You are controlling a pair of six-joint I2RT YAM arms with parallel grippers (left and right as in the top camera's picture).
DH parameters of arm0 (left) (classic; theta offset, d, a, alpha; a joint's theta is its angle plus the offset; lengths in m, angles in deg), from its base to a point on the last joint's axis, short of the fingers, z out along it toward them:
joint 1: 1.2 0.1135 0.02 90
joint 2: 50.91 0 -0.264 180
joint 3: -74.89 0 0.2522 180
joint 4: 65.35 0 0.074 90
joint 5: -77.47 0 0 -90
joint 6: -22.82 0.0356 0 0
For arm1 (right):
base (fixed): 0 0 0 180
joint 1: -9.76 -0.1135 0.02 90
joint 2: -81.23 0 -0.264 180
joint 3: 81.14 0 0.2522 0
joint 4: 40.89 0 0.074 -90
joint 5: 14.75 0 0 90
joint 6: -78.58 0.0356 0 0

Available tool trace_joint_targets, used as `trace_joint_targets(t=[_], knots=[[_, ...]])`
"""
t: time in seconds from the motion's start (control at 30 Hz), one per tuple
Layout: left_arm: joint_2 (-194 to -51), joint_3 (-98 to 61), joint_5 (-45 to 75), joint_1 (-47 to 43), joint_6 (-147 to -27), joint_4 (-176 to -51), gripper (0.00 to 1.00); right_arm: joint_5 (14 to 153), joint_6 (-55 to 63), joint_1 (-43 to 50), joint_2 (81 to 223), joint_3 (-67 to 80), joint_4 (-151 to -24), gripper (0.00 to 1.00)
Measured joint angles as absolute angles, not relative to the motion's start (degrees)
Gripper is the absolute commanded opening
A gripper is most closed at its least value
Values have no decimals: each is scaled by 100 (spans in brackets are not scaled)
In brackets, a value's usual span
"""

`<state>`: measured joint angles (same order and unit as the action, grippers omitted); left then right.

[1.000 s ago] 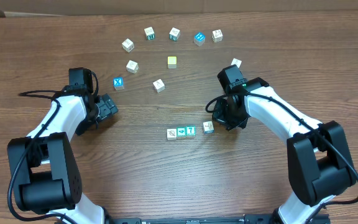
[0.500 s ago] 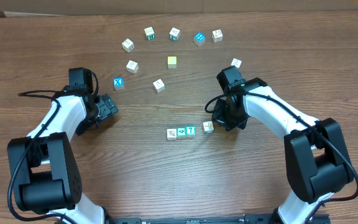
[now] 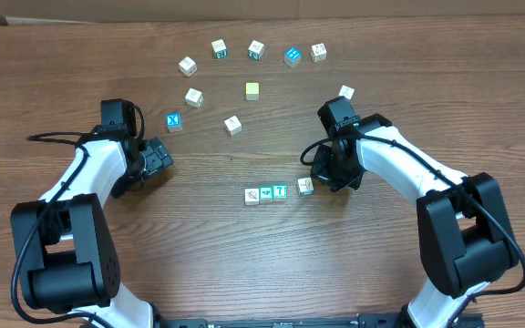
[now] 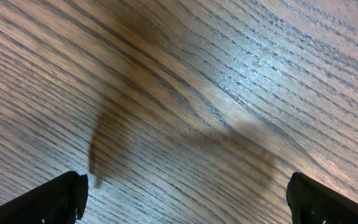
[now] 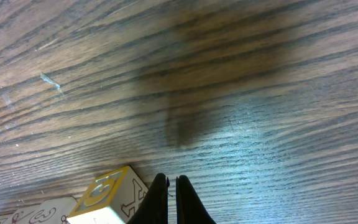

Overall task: Form a horizontal line
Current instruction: 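Lower the closed right gripper beside the umbrella block's right side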

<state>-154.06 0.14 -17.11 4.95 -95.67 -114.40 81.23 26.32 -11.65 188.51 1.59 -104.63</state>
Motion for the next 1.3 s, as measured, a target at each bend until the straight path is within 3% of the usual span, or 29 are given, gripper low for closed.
trace_joint_targets(t=[1.3], knots=[[-15406,14,-1711,495,-9567,-11440,99,8486,2623,-822,19127,159,-10461,4]])
